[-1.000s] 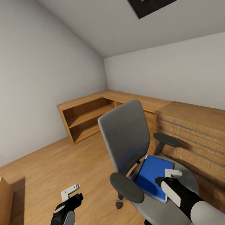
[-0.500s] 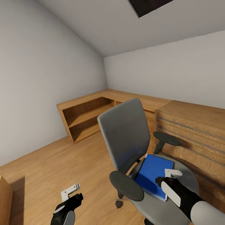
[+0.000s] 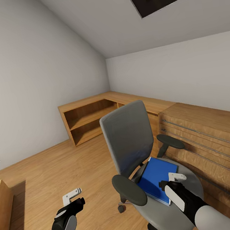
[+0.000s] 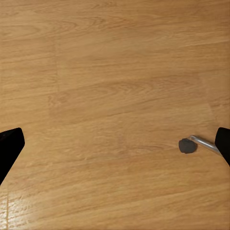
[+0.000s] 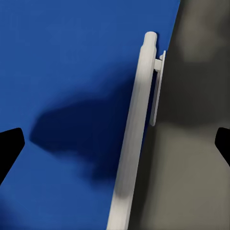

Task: In the bedroom, organize the workspace by keeping the computer under the desk, ensuring the monitor is on the desk, placing the keyboard on the desk next to the monitor, placing the mouse on the desk next to the keyboard, moving the folder from the swivel chair onto the desk next to the mouse, stacking the notebook on top of the folder with the pen on top of the notebook, and positioning the swivel chair next to the desk.

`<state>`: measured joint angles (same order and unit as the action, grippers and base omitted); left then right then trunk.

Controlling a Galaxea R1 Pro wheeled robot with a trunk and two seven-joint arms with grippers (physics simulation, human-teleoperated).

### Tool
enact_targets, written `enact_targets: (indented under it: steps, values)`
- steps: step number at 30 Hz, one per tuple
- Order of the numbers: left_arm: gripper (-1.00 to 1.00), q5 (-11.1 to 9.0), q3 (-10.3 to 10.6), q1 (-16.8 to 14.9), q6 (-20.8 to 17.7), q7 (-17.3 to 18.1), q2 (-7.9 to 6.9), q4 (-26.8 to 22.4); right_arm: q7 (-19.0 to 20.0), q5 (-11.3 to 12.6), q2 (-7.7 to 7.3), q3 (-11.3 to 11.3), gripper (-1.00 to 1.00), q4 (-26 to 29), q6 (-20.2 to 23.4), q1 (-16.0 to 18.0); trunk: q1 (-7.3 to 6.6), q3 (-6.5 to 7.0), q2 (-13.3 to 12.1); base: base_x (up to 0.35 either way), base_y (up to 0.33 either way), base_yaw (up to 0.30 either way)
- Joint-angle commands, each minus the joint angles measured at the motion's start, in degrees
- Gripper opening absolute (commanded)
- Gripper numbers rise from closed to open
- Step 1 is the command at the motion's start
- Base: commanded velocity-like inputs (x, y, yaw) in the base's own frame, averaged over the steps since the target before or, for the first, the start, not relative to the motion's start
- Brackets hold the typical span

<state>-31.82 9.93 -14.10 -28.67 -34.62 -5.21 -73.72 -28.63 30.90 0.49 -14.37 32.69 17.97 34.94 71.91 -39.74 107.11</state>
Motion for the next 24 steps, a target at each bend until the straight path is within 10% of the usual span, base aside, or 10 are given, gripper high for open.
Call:
enact_targets:
  steps: [1,24]
  values:
    - [1.00,-0.5,0.2,0.0,-0.1,-0.6,-0.07,-0.1,-0.5,0.4,-0.05,-0.3,1.00,0.1,0.2,0.0,-0.01,-0.06,0.0,0.000,0.000,0.000]
    - [1.00,-0.4,0.3,0.0,-0.1,-0.6,-0.04,-0.1,-0.5,0.4,-0.05,-0.4,1.00,0.1,0.2,0.0,0.43,-0.42,0.8,0.000,0.000,0.000]
